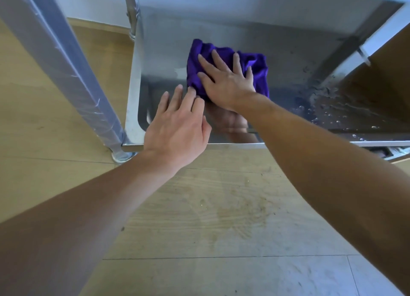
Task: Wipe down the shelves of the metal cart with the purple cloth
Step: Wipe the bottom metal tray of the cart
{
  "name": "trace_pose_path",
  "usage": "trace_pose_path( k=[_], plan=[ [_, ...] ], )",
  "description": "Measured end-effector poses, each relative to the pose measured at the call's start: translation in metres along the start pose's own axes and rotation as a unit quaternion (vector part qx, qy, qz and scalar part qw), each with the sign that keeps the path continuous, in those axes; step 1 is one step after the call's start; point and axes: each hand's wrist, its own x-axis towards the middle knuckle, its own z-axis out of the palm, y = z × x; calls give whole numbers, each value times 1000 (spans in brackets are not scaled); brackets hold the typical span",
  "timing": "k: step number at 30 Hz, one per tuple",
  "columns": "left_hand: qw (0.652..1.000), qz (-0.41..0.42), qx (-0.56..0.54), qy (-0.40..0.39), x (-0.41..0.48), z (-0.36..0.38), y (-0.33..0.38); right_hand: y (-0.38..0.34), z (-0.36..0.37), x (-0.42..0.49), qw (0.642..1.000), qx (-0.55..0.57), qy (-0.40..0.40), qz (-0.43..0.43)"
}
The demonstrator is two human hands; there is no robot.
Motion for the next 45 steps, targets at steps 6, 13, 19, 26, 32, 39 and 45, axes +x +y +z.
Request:
trace_pose_path(
  k=[6,13,19,26,32,39,45],
  plan=[
    [1000,7,8,-5,-1,0,-3,55,-14,14,997,-7,-1,73],
    [1000,5,14,-9,0,1,1,96,-13,10,984,1,28,175],
    [1000,5,15,-8,-1,2,2,33,-6,29,996,12,27,82],
    [1000,11,8,4,0,3,1,14,-6,47,1000,2,13,3],
    [1000,14,5,17,-2,6,1,66,-14,69,994,17,38,101],
    [1000,17,-1,25,1,8,4,80,-19,85,986,19,27,165],
    [1000,18,-1,24,-1,8,3,10,-12,86,1000,0,-2,20]
  ],
)
